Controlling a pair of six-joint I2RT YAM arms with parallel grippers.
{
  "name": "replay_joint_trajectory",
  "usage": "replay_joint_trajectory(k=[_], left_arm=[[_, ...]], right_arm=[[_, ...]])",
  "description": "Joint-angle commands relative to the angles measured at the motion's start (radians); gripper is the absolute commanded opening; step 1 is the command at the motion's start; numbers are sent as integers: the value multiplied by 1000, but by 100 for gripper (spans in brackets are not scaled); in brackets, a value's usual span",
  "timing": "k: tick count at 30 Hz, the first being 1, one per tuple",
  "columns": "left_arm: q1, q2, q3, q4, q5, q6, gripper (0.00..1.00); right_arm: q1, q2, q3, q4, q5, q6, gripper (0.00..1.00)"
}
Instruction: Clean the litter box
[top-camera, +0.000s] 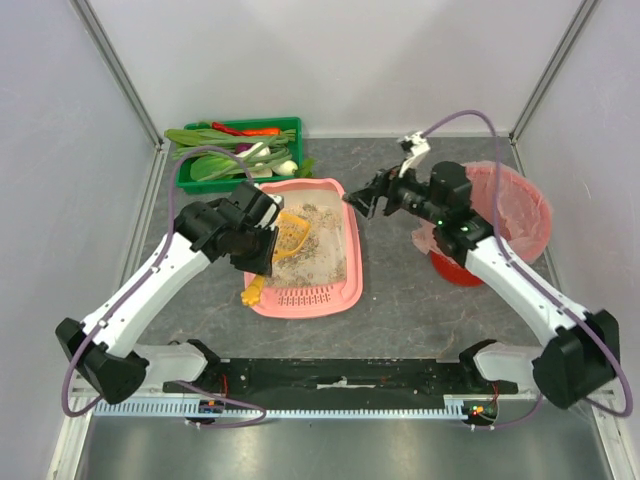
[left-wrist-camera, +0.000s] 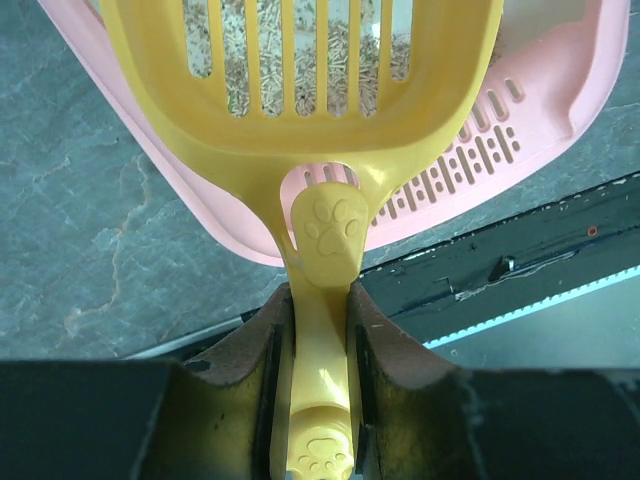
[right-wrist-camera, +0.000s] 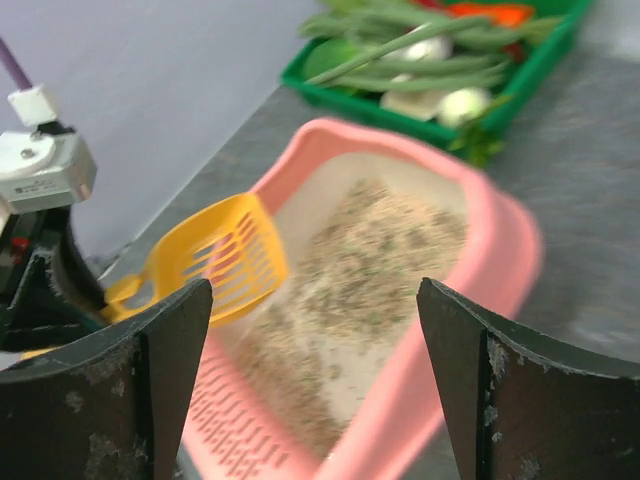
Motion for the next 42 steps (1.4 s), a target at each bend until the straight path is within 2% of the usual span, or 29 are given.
replay_joint_trajectory(k=[1,5,11,22,25,28,29,31,33,35,37,38,40,42], left_arm=[[-12,-84,-53,99,0,80,2],[-12,-153,-96,159,94,135,2],[-12,-179,-129,168,207,190,2],[-13,-191,-123,197,183,213,2],[-12,-188,-127,208,183,217,2],[-12,-185,-132,202,177,214,2],[-13,-188,-132,208,180,214,2],[-13,-190,-135,211,183,217,2],[-12,-196,-139,211,192,217,2],[-13,-201,-146,209,200,214,13],[-13,-204,-150,208,219,207,31],[-12,-205,-155,206,221,206,44],[-13,-216,-161,203,232,198,59],[-12,-224,-175,200,223,189,64]], right_arm=[[86,117,58,142,-163,165,92],[115,236,120,133,-252,186,90],[135,359,210,38,-293,116,87],[185,482,282,-69,-373,50,75],[191,490,275,-74,-416,45,66],[196,494,276,-77,-438,47,52],[199,496,278,-76,-438,51,43],[201,501,281,-73,-439,59,33],[201,505,279,-63,-441,74,15],[201,508,272,-50,-447,91,0],[201,508,261,-10,-454,122,0],[199,507,252,4,-461,131,0],[193,507,246,45,-471,174,0],[185,513,235,108,-496,212,0]])
